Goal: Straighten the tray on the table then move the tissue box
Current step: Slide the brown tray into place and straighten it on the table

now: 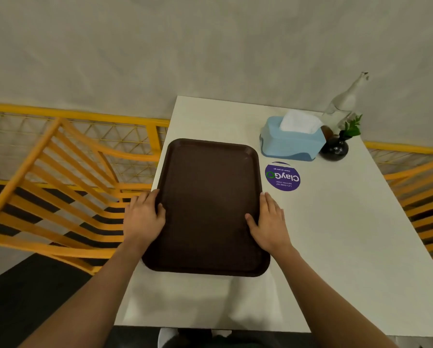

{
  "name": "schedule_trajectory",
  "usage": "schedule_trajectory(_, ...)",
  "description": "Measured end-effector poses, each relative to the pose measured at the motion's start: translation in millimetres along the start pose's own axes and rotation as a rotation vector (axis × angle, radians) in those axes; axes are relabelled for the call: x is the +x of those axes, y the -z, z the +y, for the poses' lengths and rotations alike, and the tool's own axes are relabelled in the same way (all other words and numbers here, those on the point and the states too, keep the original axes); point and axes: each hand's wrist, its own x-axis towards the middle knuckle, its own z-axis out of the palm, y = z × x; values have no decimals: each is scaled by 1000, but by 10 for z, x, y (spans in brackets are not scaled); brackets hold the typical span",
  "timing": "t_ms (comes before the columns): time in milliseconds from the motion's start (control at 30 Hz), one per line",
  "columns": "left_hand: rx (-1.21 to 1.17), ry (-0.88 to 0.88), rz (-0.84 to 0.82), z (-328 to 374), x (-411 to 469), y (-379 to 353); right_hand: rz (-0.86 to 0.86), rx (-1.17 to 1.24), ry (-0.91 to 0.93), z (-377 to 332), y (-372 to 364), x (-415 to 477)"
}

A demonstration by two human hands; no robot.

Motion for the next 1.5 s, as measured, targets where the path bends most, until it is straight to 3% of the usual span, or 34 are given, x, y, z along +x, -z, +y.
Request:
schedule_trajectory(200,-52,-18,-109,-35,-99,-84,-6,-5,-64,-35,-79,-77)
schedule_trajectory(433,-71,-92,-124,-42,-235,-144,-26,-58,-111,78,-80,-231)
schedule_trajectory(800,-115,-69,-122,69,-368,-174,-54,-43,-113,174,-37,-304)
schedule_trajectory(1067,-132,-45,-133,132,-308,-169,126,-62,-97,101,-1,-260)
schedule_trajectory(1500,-96,-41,-130,63,-366,-164,90,-28,-88,139,-73,-316)
